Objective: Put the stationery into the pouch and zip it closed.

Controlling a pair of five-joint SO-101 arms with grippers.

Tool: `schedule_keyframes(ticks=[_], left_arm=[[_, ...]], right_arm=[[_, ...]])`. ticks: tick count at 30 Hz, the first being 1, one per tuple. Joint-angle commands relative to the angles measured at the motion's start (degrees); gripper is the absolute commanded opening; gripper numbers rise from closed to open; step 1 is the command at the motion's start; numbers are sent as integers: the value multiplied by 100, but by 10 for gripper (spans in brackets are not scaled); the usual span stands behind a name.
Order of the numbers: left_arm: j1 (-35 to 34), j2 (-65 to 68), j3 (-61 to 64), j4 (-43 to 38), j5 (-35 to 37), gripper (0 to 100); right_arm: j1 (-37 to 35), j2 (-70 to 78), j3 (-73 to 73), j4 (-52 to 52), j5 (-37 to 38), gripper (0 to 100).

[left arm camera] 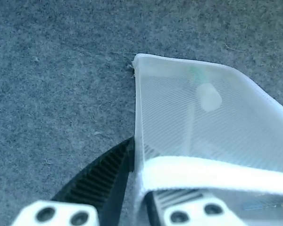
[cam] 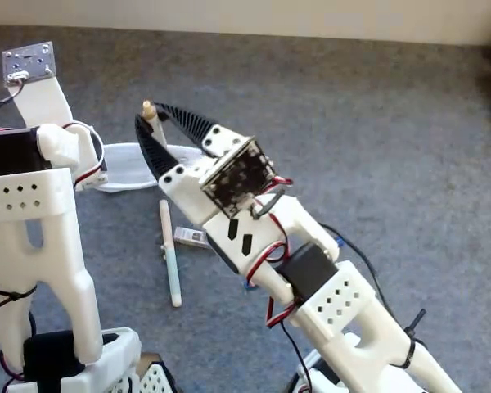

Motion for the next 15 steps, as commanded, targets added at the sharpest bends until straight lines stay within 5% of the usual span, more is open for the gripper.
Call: schedule_keyframes(ticks=[1,15], left_arm=[[101,-31,-40,-18,44,7],[75,-31,-31,-18,44,7]], right_arm=[[-66,-57,136,-180,264,4],[-391,-57,1103,-180,1037,4]])
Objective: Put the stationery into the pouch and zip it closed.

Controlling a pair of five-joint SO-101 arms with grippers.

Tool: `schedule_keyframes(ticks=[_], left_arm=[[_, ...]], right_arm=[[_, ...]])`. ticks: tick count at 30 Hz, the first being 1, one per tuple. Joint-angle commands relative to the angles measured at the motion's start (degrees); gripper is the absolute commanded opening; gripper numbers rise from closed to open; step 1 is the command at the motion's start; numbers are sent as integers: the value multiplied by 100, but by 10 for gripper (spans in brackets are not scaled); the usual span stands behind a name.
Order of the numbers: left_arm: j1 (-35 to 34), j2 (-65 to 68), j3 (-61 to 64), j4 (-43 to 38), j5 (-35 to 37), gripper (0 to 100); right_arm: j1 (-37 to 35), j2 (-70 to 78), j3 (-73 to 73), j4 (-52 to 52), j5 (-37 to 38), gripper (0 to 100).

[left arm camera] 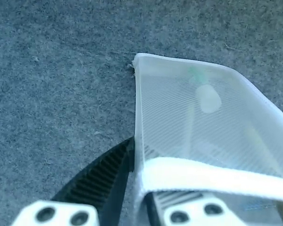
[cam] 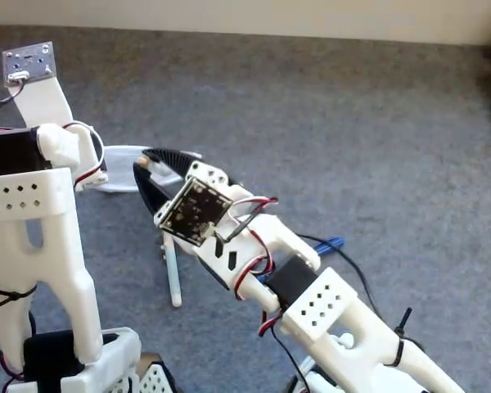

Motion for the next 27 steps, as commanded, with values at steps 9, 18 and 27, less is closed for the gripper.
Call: schedule_keyframes(ticks=[9,18,27], left_arm=[[75,-31,-40,-18,44,7],[75,-31,-40,-18,44,7],[75,-31,-40,-18,44,7]], right_arm=[[-31,-48,66,-110,88,53],[-22,-48,48,-75,97,135],[-22,-963,31,462,97,135]])
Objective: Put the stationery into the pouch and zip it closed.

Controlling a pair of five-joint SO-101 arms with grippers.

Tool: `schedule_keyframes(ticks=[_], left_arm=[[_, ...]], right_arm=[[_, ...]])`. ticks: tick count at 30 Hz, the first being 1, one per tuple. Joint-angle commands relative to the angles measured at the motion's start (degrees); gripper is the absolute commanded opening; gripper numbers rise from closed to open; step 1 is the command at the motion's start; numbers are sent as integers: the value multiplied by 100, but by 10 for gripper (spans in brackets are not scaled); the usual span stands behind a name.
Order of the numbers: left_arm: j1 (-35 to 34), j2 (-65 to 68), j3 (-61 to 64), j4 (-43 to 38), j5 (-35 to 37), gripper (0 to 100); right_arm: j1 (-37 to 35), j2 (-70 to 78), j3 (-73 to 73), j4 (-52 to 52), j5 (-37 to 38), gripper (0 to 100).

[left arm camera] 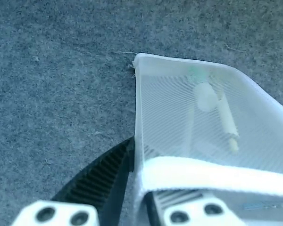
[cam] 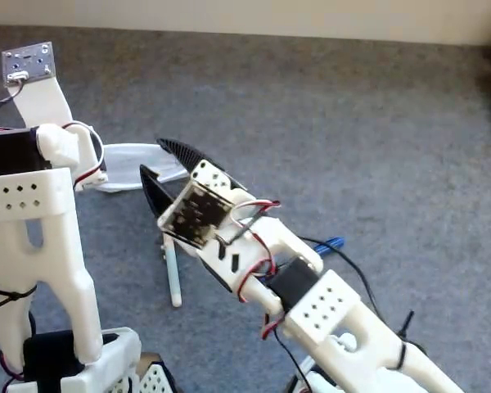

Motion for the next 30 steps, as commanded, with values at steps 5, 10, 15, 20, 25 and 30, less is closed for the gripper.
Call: schedule_keyframes(ticks=[5,10,15,20,25,30], left_arm=[[75,-31,-40,-18,44,7],[75,-31,-40,-18,44,7],[75,-13,-40,-18,44,7],[75,-22,-40,-18,44,7],[75,-22,-40,-18,44,7],[75,-22,-40,-18,44,7]], right_arm=[[-31,-1156,-101,1393,53,135],[154,-1569,-66,1947,53,135],[664,-1851,-48,2255,26,135],[1218,-2158,-66,2800,-826,135],[1666,-2316,-48,3415,-1319,135],[2167,-2308,-48,3837,-2004,135]])
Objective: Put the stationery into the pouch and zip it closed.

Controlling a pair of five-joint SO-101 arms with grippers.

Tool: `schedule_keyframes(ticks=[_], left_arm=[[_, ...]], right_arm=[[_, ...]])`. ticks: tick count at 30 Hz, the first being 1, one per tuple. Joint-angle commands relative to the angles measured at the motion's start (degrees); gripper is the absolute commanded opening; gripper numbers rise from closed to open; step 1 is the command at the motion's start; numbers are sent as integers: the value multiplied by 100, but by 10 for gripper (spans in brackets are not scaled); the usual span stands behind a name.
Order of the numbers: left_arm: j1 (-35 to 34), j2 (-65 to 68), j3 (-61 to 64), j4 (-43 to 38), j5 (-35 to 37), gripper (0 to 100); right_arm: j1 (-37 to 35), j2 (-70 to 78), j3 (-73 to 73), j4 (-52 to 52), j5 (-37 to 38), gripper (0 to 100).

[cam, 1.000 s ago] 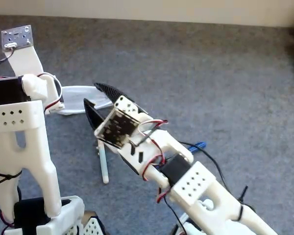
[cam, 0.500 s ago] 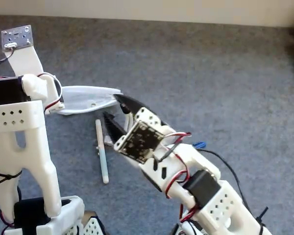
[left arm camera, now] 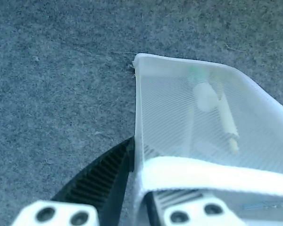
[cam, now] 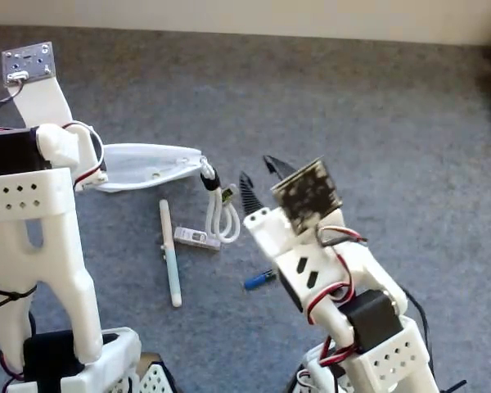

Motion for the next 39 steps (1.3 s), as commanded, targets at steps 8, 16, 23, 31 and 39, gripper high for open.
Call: schedule_keyframes(ticks=[8,16,23,31,39], left_arm=[[75,-13,-40,-18,44,7],[75,4,-40,-18,35,7],[75,13,-40,-18,35,7],[75,4,-40,-18,35,7],[75,-22,-40,-18,35,7]], right_arm=[[910,-110,163,884,-1591,135],[1042,-110,1051,875,-1952,135],[1525,-101,1156,884,-2277,135],[1648,-101,1332,884,-2277,135],[1657,-92,1508,892,-2277,135]])
